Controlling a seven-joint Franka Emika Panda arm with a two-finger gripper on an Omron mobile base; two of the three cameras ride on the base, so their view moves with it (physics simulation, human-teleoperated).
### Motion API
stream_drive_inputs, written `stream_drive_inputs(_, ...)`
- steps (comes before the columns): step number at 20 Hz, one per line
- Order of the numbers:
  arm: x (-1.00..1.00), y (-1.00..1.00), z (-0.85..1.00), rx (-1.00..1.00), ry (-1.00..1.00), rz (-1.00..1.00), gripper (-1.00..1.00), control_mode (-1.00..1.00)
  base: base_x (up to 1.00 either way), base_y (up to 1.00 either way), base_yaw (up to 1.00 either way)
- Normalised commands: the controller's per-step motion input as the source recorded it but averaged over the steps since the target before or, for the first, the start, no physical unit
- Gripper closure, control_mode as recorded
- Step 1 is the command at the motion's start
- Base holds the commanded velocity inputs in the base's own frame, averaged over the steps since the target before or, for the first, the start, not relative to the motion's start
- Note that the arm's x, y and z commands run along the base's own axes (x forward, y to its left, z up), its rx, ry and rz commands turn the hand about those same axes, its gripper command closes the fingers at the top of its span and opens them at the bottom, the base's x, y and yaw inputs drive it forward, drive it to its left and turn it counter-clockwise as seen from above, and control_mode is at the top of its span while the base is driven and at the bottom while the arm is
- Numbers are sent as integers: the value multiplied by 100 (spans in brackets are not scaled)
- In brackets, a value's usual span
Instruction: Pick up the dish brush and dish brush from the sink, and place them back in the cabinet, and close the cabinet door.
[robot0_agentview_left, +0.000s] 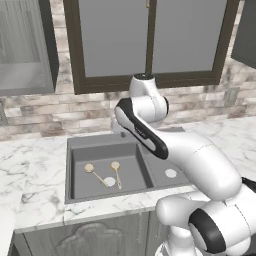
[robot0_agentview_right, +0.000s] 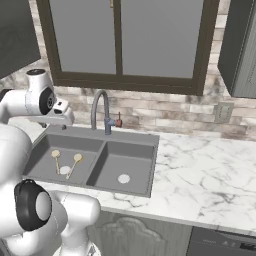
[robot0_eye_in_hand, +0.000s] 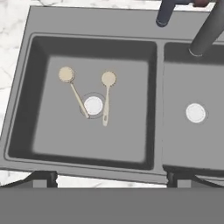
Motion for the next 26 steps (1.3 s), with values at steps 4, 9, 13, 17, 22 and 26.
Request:
stream_drive_inputs(4,17,16,-43,0,0,0,-100,-100,0,0,0)
stream_drive_inputs(9,25,8,-40,0,0,0,-100,-100,0,0,0)
stream_drive_inputs(13,28,4,-40,0,0,0,-100,-100,0,0,0)
stream_drive_inputs(17,23,1,-42,0,0,0,-100,-100,0,0,0)
stream_drive_inputs(22,22,6,-44,0,1,0,-100,-100,0,0,0)
stream_drive_inputs(26,16,7,-45,0,2,0,-100,-100,0,0,0)
